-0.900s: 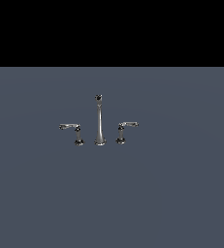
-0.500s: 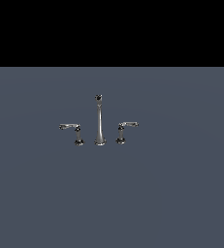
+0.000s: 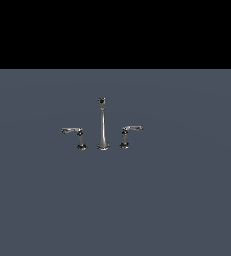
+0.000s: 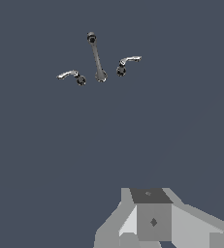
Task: Turn on the faucet by rotating a designated handle.
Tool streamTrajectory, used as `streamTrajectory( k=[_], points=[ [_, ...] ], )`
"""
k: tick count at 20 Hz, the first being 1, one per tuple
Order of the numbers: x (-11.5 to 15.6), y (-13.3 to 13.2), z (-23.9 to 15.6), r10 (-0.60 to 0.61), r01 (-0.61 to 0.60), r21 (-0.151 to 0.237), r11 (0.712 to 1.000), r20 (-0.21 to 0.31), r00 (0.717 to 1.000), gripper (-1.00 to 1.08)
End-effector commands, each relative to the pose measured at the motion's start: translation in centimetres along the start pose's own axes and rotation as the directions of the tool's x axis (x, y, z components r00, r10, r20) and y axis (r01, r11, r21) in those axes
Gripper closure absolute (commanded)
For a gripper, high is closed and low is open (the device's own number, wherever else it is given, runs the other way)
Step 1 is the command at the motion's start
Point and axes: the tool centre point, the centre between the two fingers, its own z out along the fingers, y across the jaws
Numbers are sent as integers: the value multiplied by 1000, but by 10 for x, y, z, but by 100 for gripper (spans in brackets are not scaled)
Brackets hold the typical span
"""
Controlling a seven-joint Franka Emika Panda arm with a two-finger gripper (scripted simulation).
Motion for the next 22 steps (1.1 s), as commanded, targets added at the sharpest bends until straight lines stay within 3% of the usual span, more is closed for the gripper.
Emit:
streamTrajectory(
  k=[1,11,22],
  points=[
    [10,-6,14,51,-51,0,999,0,999,108],
    [66,-29,80,292,-292,2,956,-2,956,108],
    [132,-37,152,535,-535,5,845,-4,845,108]
  ],
)
